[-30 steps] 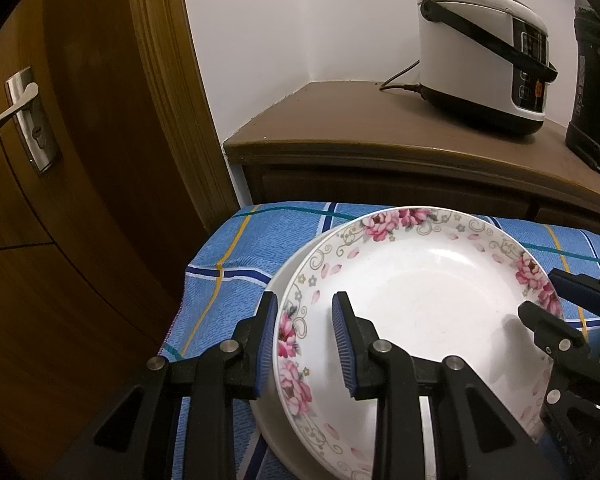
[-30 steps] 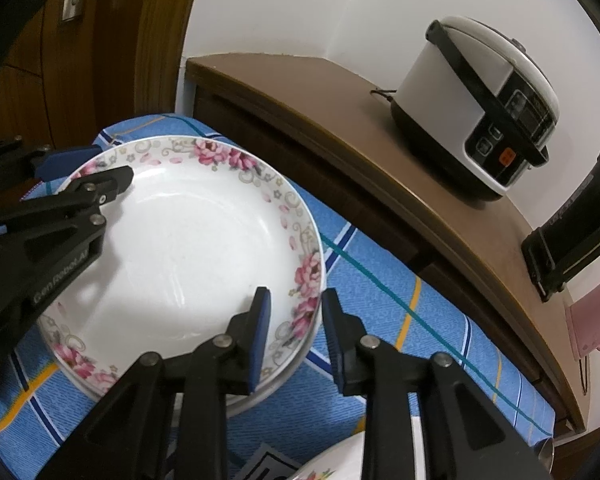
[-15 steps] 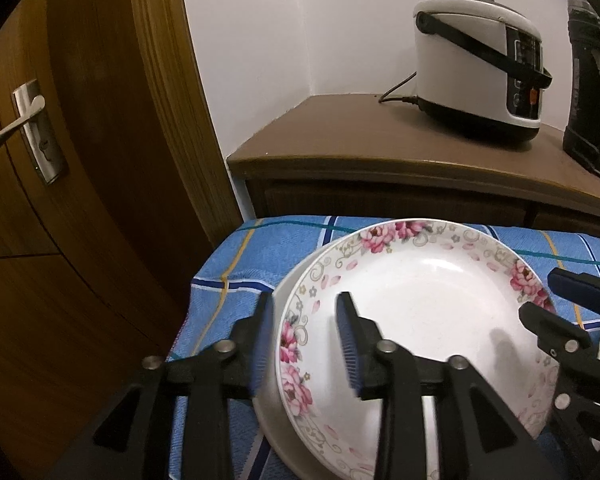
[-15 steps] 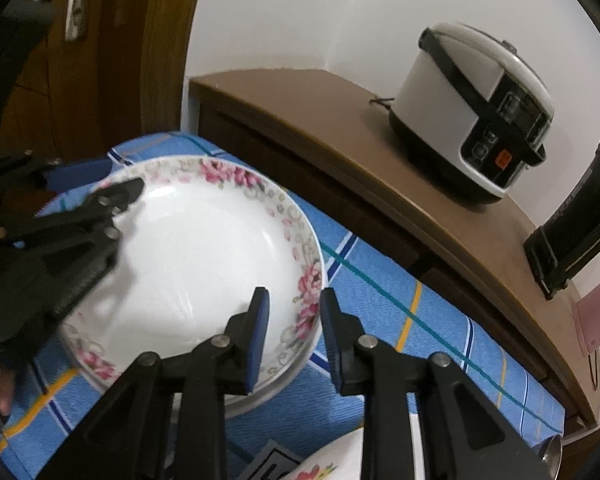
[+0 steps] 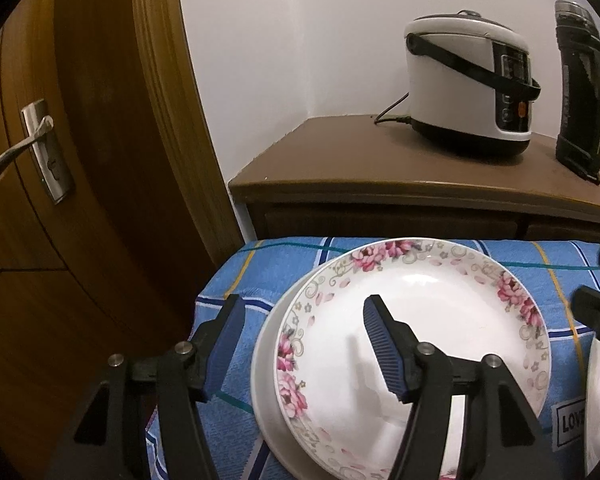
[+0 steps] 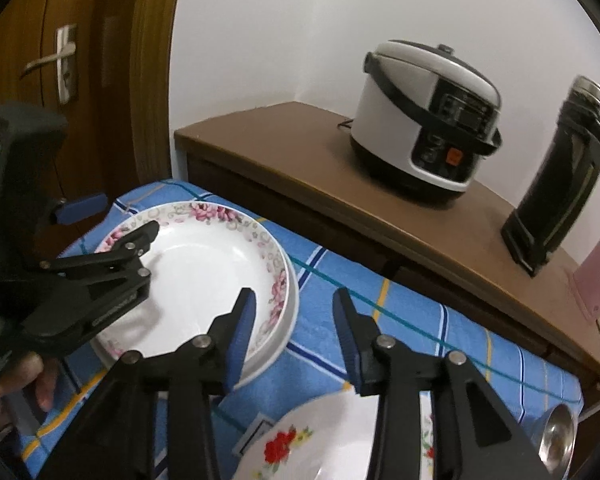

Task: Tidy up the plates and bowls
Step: 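Open the left tool and move it to the red-flower plate, then close the left tool on the rim of the red-flower plate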

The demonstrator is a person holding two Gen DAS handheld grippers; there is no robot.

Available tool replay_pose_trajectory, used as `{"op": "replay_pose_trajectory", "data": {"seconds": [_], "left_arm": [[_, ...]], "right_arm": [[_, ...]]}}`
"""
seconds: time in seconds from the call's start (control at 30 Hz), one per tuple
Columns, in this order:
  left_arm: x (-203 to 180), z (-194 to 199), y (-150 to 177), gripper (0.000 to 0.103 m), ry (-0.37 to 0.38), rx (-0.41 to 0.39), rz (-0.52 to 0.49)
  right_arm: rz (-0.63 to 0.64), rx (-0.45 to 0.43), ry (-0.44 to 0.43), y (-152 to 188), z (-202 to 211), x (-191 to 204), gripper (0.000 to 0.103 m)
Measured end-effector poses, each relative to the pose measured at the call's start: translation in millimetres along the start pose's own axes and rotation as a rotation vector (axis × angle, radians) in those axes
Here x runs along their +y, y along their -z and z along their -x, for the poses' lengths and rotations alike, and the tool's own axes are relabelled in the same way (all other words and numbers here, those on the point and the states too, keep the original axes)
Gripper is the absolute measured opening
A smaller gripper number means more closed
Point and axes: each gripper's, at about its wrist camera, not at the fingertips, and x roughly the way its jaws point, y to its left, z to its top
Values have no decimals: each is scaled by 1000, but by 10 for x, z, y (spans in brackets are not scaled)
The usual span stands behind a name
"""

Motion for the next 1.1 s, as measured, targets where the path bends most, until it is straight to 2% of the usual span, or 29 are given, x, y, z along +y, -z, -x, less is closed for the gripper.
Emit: {"op": "replay_pose_trajectory", "data": {"seconds": [0.23,0.37,0.6,0.8,1.1], "left_arm": [[-36,226,-35,64,7,-67,25],[-105,373,8,64,76,-54,53],[-550,775,231,64,206,-53,-28],[-830,918,369,64,326,-20,-69],[-1135,869,509,64,383,40,-122]], "right_arm": [[-129,-50,68,292,427,-373,42],[-198,-73,120,483,599,-617,42],[-245,-13,148,767,712,-901,42],[-260,53,167,983,697,-1044,42],[-237,155,176,1096,581,-1074,42]]}}
